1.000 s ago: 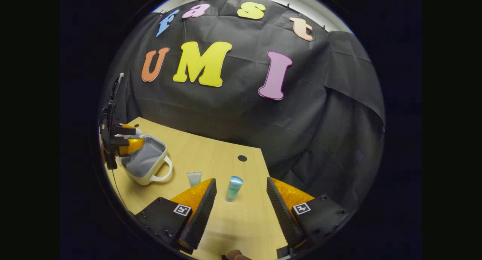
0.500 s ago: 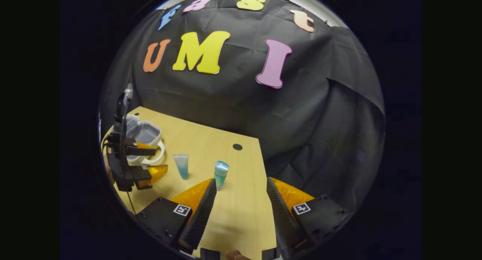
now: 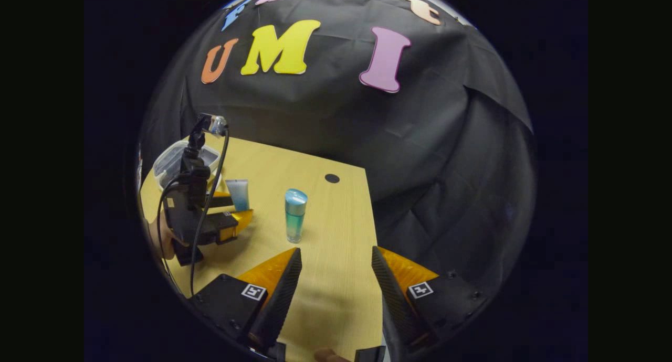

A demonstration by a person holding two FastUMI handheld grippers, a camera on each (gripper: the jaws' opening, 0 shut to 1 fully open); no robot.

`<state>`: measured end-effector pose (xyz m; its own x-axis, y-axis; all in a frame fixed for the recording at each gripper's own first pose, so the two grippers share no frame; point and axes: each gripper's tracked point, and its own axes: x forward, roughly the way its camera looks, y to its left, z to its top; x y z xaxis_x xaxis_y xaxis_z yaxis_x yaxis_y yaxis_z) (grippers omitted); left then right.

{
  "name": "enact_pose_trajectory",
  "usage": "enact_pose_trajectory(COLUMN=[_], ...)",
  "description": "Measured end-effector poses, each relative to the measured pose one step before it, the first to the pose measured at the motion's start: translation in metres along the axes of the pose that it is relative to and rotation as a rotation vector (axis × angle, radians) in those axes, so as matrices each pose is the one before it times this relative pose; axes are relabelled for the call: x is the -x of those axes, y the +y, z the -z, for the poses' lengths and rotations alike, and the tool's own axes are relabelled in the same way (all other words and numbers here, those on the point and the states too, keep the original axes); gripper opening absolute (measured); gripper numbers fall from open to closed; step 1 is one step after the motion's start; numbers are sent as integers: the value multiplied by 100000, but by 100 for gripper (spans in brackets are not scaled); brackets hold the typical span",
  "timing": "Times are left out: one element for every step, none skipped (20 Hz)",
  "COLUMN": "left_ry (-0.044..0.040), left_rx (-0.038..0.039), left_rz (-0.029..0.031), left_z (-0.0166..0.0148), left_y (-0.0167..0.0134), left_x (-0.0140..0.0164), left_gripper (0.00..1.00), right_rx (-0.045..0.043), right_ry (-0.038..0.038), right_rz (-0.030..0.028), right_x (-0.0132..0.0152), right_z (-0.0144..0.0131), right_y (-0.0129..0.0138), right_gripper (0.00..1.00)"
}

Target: First open the suitcase, pack the skin care products into it, and then close the suitcase.

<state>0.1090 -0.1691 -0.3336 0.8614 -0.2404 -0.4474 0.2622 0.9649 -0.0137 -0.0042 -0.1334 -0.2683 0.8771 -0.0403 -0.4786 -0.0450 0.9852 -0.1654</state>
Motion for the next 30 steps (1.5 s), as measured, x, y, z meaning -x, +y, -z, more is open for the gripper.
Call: enact_pose_trajectory(left_ry=[144, -116, -31, -309, -1186, -372, -227, 108, -63, 1103, 1569, 2431, 1820, 528, -910, -1991, -2248, -1866, -1293, -1519, -753, 188, 428, 584, 539, 266, -53, -191, 79, 496], left_rx=[-263, -329, -589, -877, -812, 340, 396, 794, 1015, 1550, 2107, 1803, 1680, 960, -141, -1273, -1012, -571, -757, -812, -327, 438, 633, -22, -357, 320, 133, -281, -877, -474], left_rz=[-787, -224, -1035, -1181, -2229, -2232, -1520, -717, -1242, -1336, 311, -459, -412, 700, 1541, -140, 118, -194, 67, -902, -750, -827, -717, -1961, -2073, -1607, -1719, -1808, -2048, -2058], left_z=[151, 24, 10, 38, -186, 3, -106, -23, 124, 96, 211, 273, -16, -353, -536, -967, -1089, -1097, -853, -922, -703, -425, -62, -152, -192, -212, -119, -125, 82, 87], left_y=[-55, -123, -86, 78, 208, 219, 31, 46, 101, 255, -69, 27, 219, 203, -54, 391, 396, 544, 421, 745, 807, 911, 712, 1026, 1280, 1130, 1216, 1420, 1442, 1546], left_x=[-409, -363, -160, -250, -174, -42, -63, -16, 210, 150, 280, 572, 905, 1079, 1186, 1465, 1527, 1640, 1644, 1728, 1493, 1561, 1455, 1538, 1571, 1448, 1058, 839, 464, 471], left_gripper=[83, 77, 62, 48, 45, 51, 45, 44, 43, 42, 41, 46, 41, 40, 40, 40, 40, 40, 40, 39, 40, 40, 40, 39, 40, 40, 40, 40, 40, 40], right_rx=[533, 527, 373, 172, -58, -484, -477, -602, -868, -1144, -1405, -1104, -267, -192, -271, -269, -528, -45, 86, 492, 636, 819, 665, -959, -1768, -796, -798, -1195, -1582, -1189], right_ry=[316, 229, 60, 178, 136, -227, 27, -87, -363, -791, -489, -176, 26, -226, -422, -1, -135, -132, -334, -177, 254, -339, 434, 618, 869, 616, 517, -95, -494, -240], right_rz=[-686, -726, -463, -314, -329, -456, -863, -1352, -2133, -2608, -2347, -1956, -755, -214, 51, -157, -1045, -334, -767, 515, 1086, 2130, 2077, 258, -798, 1030, 167, 630, -335, -5], right_x=[-413, -257, -360, -363, -317, -312, -168, -53, -8, -99, -277, -401, -475, -533, -544, -766, -801, -911, -978, -1144, -1160, -1238, -1172, -960, -703, -701, -444, -233, -161, -132], right_z=[209, 269, 72, 121, -46, -229, -148, -173, -328, -426, -422, -136, -222, -236, -397, -191, -228, -143, -100, 49, 227, 62, 161, 322, 249, 184, 60, -19, -221, 52], right_y=[-83, 85, -45, 11, 18, 32, 123, 258, 486, 632, 546, 452, 396, 220, 304, 371, 634, 445, 509, 291, 37, -181, -232, 87, 359, -148, 38, 116, 195, 214], right_gripper=[80, 80, 80, 78, 80, 80, 80, 80, 80, 80, 80, 80, 80, 80, 80, 80, 80, 80, 80, 80, 78, 80, 78, 79, 79, 79, 78, 72, 67, 56])
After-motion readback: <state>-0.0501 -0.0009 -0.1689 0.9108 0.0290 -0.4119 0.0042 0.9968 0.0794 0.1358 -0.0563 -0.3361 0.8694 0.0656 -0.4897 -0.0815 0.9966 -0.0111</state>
